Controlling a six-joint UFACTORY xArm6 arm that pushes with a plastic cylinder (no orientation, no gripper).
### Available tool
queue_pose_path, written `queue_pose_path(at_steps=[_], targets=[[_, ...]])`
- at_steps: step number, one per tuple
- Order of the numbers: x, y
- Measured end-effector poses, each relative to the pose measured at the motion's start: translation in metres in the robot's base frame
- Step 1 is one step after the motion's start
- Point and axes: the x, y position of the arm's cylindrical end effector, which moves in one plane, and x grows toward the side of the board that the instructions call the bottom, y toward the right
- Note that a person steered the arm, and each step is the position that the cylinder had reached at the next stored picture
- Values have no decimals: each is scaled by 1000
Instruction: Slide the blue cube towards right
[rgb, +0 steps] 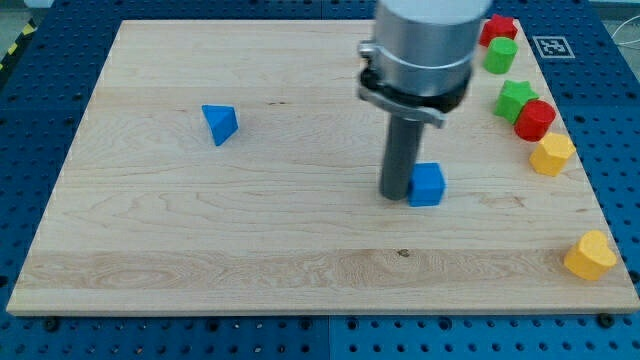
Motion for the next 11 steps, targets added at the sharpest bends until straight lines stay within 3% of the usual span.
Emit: queue_pose_path(at_steps=[1,4,7,11], targets=[[0,39],[-2,29],[-27,98],[-5,93]])
